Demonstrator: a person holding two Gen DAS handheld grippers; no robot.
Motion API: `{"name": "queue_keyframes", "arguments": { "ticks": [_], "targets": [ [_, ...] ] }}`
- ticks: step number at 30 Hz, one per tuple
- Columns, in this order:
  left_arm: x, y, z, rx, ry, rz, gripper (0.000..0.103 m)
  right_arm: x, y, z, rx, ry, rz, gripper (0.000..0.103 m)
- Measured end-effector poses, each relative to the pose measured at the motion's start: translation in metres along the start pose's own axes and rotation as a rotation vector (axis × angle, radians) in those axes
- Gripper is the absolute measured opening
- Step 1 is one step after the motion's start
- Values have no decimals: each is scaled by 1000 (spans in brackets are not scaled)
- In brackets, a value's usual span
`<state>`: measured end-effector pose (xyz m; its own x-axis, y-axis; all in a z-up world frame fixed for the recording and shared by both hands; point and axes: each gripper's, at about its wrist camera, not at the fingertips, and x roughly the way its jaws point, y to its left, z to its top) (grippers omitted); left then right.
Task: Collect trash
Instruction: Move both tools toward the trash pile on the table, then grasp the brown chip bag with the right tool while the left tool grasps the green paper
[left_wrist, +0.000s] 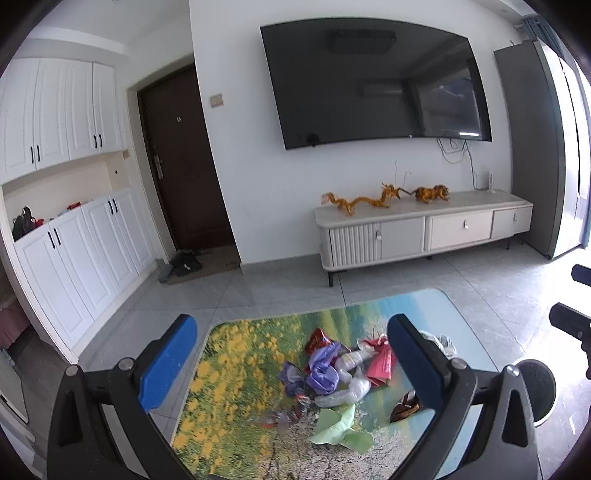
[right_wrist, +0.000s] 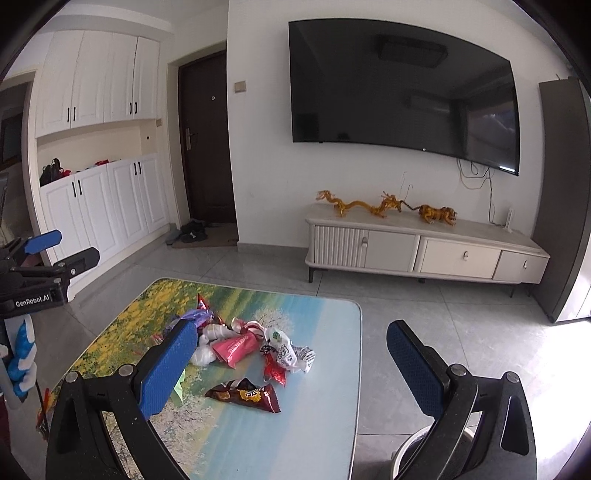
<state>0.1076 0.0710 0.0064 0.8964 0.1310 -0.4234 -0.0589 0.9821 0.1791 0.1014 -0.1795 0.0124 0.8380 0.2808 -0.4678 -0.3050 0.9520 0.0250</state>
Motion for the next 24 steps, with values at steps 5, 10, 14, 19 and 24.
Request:
{"name": "queue_keyframes", "arguments": {
  "ticks": [5, 10, 14, 19, 24],
  "targets": [
    [20, -3, -6, 0, 30, 2, 103, 21, 2, -3, -6, 39, 17, 103],
    [37, -4, -13, 5, 61, -11, 103, 41, 8, -5, -26, 77, 45, 103],
    [48, -6, -19, 9, 84, -25, 103, 55, 15, -6, -48, 99, 73, 103],
    [63, -5, -27, 5, 110, -37, 103, 72, 24, -8, -69, 128, 111, 103],
    [75, -2, -36, -1, 132, -57, 103, 91, 30, -15, -81, 166, 162, 103]
  ]
}}
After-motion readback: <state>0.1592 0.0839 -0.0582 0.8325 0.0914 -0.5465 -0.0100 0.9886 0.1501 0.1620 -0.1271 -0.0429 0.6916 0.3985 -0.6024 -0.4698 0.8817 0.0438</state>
